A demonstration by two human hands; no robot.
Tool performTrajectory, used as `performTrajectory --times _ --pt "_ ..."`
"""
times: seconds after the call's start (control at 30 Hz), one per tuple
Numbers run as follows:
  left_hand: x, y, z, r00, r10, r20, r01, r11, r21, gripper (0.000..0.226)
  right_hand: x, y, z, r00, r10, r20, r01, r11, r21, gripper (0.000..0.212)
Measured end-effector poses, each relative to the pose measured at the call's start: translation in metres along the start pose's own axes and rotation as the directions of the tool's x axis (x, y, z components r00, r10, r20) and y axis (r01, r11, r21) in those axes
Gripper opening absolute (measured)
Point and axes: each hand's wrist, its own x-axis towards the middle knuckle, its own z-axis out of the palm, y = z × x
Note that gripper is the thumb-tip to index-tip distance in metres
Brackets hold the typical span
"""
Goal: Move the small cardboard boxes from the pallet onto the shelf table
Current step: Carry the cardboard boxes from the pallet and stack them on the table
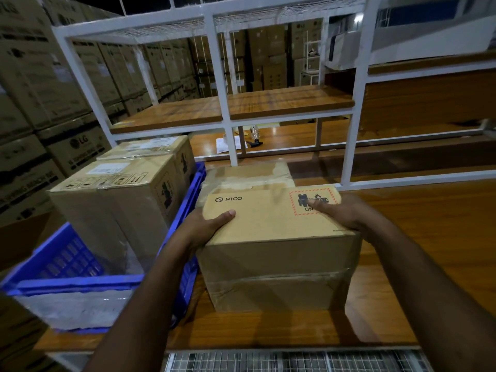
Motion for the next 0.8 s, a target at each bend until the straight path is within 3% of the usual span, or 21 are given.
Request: performTrajectory --times 0.1,0.23,0.37,0.57,0.67,0.8 --pt "-0.003 -0.005 -0.001 1.000 0.004 -0.005 -0.004 1.000 0.011 0.061 -0.007 0.002 -0.002 1.000 -0.004 -0.003 0.004 0.999 0.040 0.028" --pt "-0.022 -0.013 0.000 0.996 0.080 -0.033 -0.080 0.997 -0.004 0.037 -0.027 0.009 -0.001 0.993 -0.117 -0.030 0.119 0.989 0.092 0.010" --pt "-0.036 -0.025 0.002 0.988 0.110 -0.108 -0.116 0.992 -0.052 0.062 -0.049 0.007 -0.002 0.973 -0.212 -0.088 0.222 0.967 0.129 0.007" --pt "-0.033 -0.034 0.012 0.992 0.049 -0.114 -0.079 0.958 -0.275 0.102 -0.079 -0.033 -0.032 0.927 -0.350 -0.136 0.370 0.911 0.183 0.021" --pt "-0.029 -0.049 0.022 0.999 -0.024 -0.038 0.006 0.903 -0.429 0.090 -0.093 -0.051 -0.041 0.886 -0.443 -0.136 0.463 0.859 0.219 0.032" --pt "-0.032 -0.073 0.048 0.980 -0.121 0.159 0.190 0.804 -0.564 0.062 -0.099 -0.065 -0.031 0.818 -0.574 -0.041 0.575 0.817 0.044 0.073"
